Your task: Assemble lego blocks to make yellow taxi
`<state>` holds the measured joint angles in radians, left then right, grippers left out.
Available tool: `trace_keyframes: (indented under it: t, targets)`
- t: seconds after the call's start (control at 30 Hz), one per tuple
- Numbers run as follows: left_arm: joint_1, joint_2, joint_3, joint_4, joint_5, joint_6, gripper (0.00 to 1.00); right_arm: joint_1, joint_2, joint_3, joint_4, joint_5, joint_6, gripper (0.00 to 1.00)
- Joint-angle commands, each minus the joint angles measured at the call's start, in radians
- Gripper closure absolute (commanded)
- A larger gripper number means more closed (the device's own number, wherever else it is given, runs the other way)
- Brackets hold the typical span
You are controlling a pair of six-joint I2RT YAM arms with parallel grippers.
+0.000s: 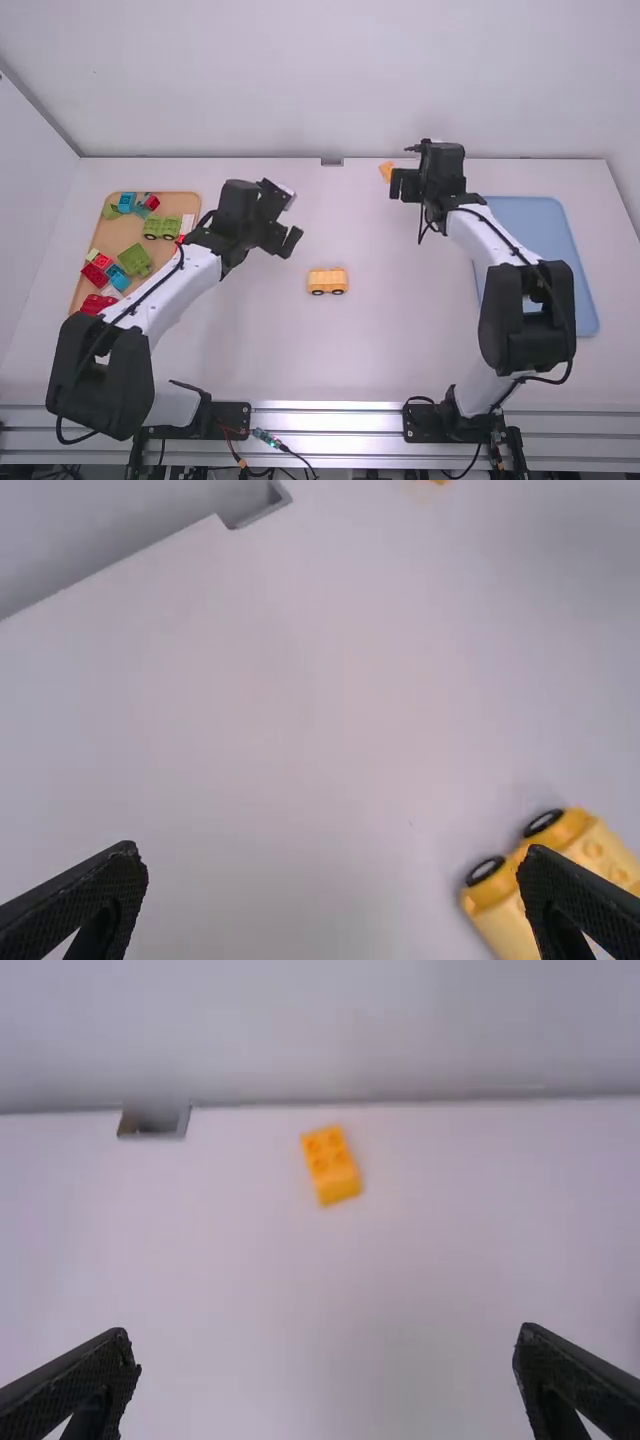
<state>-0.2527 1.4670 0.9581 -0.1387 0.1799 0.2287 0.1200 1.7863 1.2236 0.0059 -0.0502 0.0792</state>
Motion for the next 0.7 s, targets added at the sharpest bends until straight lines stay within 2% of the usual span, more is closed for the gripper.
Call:
trace_keyframes:
  t: [0.0, 0.07, 0.17, 0.3, 0.4, 0.5, 0.67]
  targets:
    - [-0.003, -0.002, 0.013, -0.019, 0.037, 0.015, 0.01, -0.027, 0.041, 0.022, 0.045, -0.041, -0.071, 0.01]
    - [-0.004, -0.002, 0.013, -0.031, 0.036, 0.015, 0.01, -0.037, 0.093, 0.042, 0.07, -0.058, -0.084, 0.01]
    - [0.003, -0.003, 0.014, -0.048, 0.037, 0.015, 0.01, -0.039, 0.207, 0.135, 0.04, -0.062, -0.115, 0.01]
    - [0.005, -0.007, 0.013, -0.075, 0.041, 0.053, 0.01, -0.029, 0.357, 0.303, -0.039, -0.071, -0.164, 0.01]
    - [0.007, -0.007, 0.011, -0.08, 0.037, 0.053, 0.01, -0.028, 0.493, 0.462, -0.106, -0.153, -0.177, 0.01]
    - [0.003, -0.007, 0.011, -0.081, 0.036, 0.058, 0.01, -0.028, 0.578, 0.552, -0.125, -0.163, -0.171, 0.01]
    - [0.011, -0.007, 0.011, -0.077, 0.027, 0.056, 0.01, -0.019, 0.648, 0.593, -0.096, -0.162, -0.196, 0.01]
